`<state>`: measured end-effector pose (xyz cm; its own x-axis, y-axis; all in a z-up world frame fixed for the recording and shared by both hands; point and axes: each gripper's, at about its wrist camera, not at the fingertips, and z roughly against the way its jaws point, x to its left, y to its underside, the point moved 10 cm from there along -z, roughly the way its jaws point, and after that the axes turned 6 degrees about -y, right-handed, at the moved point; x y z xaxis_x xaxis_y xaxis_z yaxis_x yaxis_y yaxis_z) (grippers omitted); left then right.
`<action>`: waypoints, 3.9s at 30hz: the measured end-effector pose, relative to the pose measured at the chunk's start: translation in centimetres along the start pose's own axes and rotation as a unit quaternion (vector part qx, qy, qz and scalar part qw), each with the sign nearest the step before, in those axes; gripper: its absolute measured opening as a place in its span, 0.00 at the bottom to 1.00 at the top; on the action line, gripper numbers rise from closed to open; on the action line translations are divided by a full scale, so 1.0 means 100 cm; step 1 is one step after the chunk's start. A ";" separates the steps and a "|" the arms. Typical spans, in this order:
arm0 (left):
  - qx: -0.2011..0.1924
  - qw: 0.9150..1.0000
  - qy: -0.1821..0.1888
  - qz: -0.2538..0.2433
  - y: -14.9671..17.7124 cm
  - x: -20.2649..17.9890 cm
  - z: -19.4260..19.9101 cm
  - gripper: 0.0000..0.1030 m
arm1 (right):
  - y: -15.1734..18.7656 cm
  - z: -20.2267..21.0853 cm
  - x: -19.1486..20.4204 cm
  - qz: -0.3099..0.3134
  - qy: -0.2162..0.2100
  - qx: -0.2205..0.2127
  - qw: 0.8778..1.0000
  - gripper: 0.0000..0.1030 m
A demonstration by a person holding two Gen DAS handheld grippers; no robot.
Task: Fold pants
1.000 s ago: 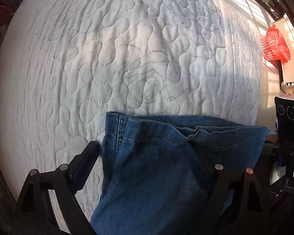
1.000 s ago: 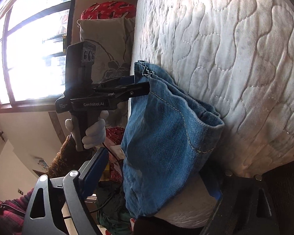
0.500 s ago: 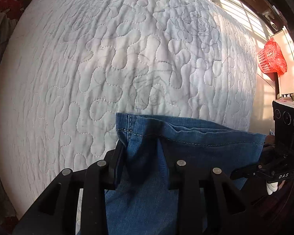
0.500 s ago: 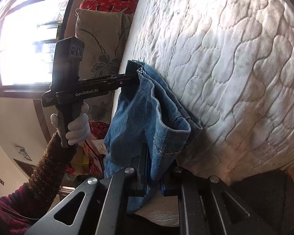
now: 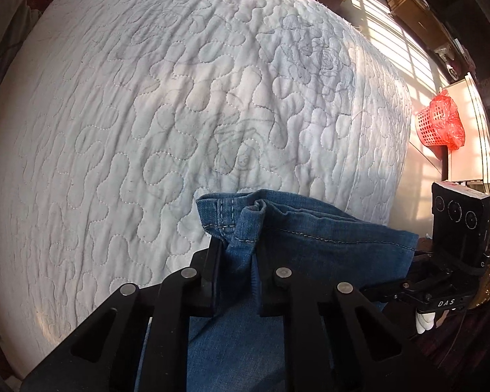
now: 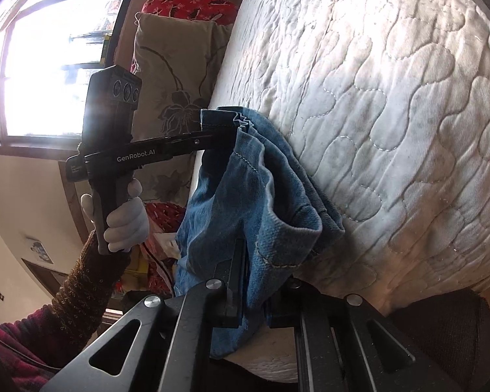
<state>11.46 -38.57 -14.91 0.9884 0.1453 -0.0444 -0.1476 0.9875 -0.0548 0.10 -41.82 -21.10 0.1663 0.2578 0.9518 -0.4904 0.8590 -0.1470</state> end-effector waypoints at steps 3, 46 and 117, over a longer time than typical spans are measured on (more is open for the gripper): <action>-0.028 0.999 0.015 0.028 0.009 0.004 0.015 0.12 | -0.001 0.000 0.013 0.037 0.016 0.004 0.999 0.07; -0.191 0.765 0.088 0.609 0.340 0.034 0.036 0.62 | 0.080 -0.133 0.189 0.429 0.108 0.272 0.855 0.59; -0.161 0.744 0.153 0.630 0.280 0.002 0.001 0.24 | 0.026 -0.238 0.175 0.413 0.111 0.315 0.847 0.54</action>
<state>7.56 -10.86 -16.31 0.0111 0.8742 -0.4855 -0.9999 0.0062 -0.0118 22.11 -24.51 -11.22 -0.3343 0.7926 0.5099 -0.8650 -0.0433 -0.4998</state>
